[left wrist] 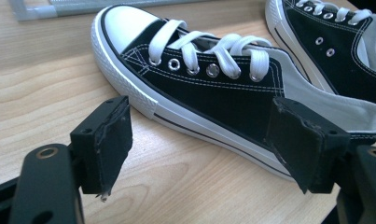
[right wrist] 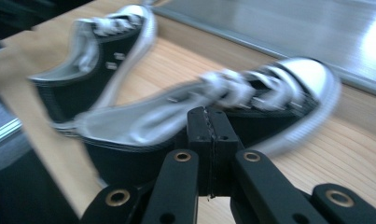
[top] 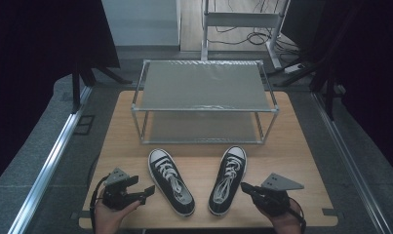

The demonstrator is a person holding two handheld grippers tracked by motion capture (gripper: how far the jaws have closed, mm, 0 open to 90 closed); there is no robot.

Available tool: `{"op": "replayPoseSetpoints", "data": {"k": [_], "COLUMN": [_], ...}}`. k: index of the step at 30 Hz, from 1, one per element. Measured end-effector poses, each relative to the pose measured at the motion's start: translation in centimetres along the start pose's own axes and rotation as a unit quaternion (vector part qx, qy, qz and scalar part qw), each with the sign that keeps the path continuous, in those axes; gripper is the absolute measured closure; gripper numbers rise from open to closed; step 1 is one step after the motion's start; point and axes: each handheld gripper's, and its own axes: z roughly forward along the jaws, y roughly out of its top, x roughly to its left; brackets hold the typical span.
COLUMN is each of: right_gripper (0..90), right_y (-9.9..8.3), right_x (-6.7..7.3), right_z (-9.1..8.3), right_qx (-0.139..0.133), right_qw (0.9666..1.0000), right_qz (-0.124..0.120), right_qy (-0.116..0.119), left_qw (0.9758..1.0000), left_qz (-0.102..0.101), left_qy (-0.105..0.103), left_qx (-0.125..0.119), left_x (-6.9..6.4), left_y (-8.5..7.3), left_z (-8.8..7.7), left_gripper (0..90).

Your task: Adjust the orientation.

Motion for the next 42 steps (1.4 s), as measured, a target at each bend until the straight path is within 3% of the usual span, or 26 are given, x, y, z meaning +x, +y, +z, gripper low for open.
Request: {"op": "replayPoseSetpoints", "data": {"k": [1,7,15,26,31,39,42], "right_gripper": [90.0,90.0,90.0,90.0,90.0,90.0,90.0], "right_y": [0.6,1.5,1.1,0.9,0.9,0.7,0.7], "right_x": [1.5,5.5,8.9,10.5,10.7,11.7,12.4], "right_z": [0.5,2.9,6.5,8.7,9.0,9.4,9.9], "right_qx": [0.000,0.016,0.058,0.082,0.078,0.069,0.067], "right_qw": [0.9998,0.9971,0.9937,0.9927,0.9930,0.9934,0.9927], "right_qz": [-0.016,-0.057,-0.081,-0.086,-0.087,-0.083,-0.081], "right_qy": [0.014,0.049,0.052,0.023,0.013,0.038,0.060], "left_qw": [1.0000,0.9999,0.9999,0.9999,0.9999,0.9999,0.9999], "left_qz": [-0.001,-0.005,-0.005,-0.008,-0.008,-0.009,-0.010], "left_qy": [0.000,-0.002,-0.005,-0.003,-0.003,-0.003,-0.002], "left_qx": [0.000,0.009,0.008,0.008,0.010,0.011,0.012], "left_x": [0.0,-0.2,-0.3,-0.2,-0.3,-0.3,-0.3], "left_y": [0.0,0.1,0.0,0.0,0.0,0.0,0.0], "left_z": [0.0,0.3,0.2,0.0,0.1,0.1,0.0], "left_gripper": [22.8,22.8,22.9,23.0,23.0,23.0,23.1]}}
